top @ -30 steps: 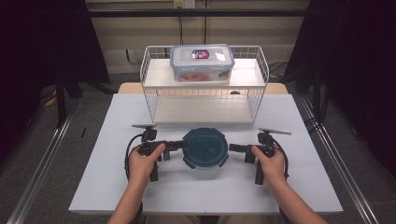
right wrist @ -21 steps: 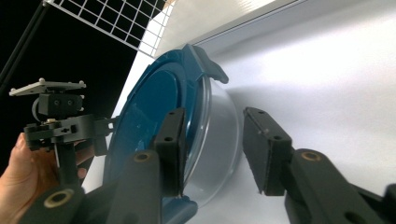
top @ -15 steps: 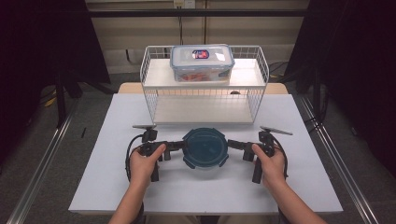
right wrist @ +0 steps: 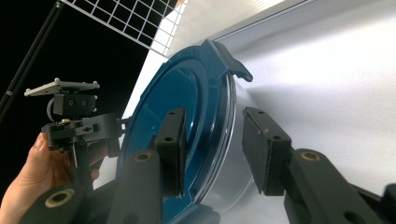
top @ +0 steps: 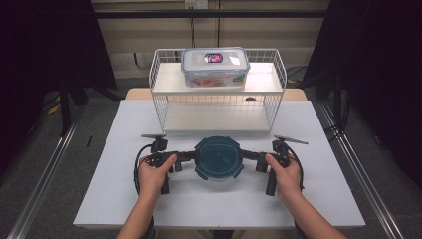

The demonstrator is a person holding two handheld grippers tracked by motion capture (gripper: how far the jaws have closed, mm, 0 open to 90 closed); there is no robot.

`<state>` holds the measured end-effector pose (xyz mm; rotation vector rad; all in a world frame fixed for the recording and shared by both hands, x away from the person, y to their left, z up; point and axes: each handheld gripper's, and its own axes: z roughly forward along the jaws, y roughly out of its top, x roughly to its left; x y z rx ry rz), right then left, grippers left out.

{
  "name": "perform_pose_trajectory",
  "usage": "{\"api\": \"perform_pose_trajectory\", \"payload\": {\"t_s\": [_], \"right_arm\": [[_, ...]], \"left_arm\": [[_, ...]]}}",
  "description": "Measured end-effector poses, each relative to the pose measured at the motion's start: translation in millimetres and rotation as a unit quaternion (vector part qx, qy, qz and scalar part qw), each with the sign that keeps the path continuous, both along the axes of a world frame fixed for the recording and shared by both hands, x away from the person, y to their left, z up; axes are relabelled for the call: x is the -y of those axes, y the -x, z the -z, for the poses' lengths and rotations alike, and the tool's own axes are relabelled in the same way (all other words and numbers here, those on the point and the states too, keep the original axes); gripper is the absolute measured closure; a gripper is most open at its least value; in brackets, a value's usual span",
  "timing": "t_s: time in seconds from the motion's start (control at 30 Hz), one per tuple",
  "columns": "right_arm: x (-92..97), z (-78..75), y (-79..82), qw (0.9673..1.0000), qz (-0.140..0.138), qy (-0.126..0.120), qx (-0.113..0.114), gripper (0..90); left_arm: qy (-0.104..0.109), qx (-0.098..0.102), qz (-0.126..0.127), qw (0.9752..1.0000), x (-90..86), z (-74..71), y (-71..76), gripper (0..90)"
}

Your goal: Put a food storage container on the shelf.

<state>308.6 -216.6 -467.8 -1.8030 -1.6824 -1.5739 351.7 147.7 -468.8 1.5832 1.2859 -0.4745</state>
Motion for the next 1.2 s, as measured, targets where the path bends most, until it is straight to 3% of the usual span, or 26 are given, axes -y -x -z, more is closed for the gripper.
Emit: {"api": "perform_pose_trajectory", "payload": {"t_s": [0.53,0.7,1.2], "right_arm": [[-1.5,2.8,-0.1,1.0,-0.002,0.005,-0.005,64.6],[-2.5,3.3,0.1,1.0,-0.004,0.0,-0.009,65.9],[-2.5,6.1,0.0,0.9998,-0.003,-0.014,-0.015,68.2]], "left_arm": [[-0.001,-0.001,-0.002,1.0,3.2,2.9,0.1,32.5],[0.009,-0.009,-0.004,0.9999,4.7,3.1,0.5,34.5],[0.006,-0.014,-0.005,0.9999,8.7,3.3,0.9,42.5]]}}
